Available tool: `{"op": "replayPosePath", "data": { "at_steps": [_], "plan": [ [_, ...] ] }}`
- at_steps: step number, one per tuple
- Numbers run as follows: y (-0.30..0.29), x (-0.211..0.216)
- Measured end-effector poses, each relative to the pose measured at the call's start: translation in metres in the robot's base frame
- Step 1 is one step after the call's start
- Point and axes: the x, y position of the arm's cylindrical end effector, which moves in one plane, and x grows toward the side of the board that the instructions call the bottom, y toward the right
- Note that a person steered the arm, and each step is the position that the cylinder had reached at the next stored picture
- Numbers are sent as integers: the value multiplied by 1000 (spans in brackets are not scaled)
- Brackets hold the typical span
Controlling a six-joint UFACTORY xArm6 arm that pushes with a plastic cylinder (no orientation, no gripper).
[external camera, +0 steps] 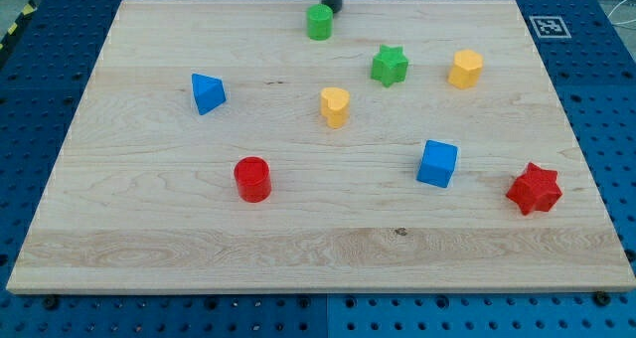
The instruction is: Push the green circle towards the right
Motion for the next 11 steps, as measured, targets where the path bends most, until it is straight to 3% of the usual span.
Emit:
{"op": "replayPosePath", "data": {
  "at_steps": [2,3,7,10,11],
  "plan": [
    [-54,23],
    [-53,35],
    [93,77],
    [89,66],
    [113,63]
  ]
}}
